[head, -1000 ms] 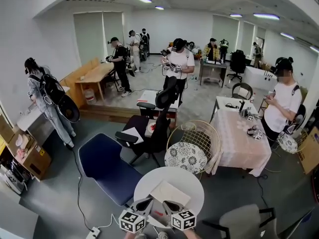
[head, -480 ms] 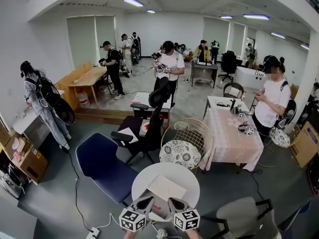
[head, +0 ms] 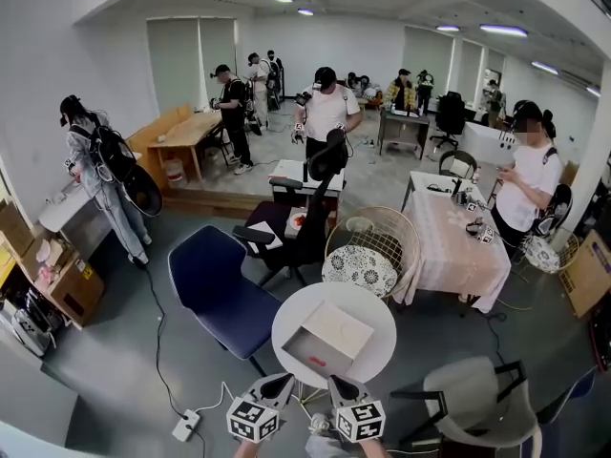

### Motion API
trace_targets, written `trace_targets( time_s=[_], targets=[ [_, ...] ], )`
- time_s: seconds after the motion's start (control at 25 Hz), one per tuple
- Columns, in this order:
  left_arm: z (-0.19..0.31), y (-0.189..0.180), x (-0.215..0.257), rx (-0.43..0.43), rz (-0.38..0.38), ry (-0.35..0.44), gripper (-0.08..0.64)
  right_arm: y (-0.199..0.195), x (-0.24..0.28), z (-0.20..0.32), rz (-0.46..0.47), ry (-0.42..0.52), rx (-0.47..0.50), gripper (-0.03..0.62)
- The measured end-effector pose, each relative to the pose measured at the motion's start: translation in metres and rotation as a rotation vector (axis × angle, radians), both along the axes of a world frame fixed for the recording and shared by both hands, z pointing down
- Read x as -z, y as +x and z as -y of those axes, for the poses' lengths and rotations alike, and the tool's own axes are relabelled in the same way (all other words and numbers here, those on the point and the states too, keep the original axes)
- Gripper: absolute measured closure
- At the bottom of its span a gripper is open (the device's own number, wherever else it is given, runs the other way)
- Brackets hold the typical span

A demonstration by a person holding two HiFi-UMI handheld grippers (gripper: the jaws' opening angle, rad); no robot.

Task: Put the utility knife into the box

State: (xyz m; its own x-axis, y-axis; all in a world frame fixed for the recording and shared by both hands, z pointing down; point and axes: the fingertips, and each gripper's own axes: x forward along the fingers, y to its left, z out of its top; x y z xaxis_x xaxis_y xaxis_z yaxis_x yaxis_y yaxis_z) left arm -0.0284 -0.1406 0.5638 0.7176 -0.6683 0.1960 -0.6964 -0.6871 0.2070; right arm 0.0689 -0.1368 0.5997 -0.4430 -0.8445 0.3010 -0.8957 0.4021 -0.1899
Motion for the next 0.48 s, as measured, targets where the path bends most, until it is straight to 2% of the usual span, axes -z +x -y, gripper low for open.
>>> trace_targets(
  time_s=[0.28,0.48],
  targets=[
    [-0.068,-0.012,-0.016,0.006,-0.014,-0.044,0.548,-0.013,-0.010,-0.062,-0.032,-0.021,-0.010,0.577],
    [-0.096,-0.009,-0.021,-0.001,-0.027,-0.050,0.548,-0.013,-0.012,-0.093,-0.063,-0.018,-0.018,0.577]
  ],
)
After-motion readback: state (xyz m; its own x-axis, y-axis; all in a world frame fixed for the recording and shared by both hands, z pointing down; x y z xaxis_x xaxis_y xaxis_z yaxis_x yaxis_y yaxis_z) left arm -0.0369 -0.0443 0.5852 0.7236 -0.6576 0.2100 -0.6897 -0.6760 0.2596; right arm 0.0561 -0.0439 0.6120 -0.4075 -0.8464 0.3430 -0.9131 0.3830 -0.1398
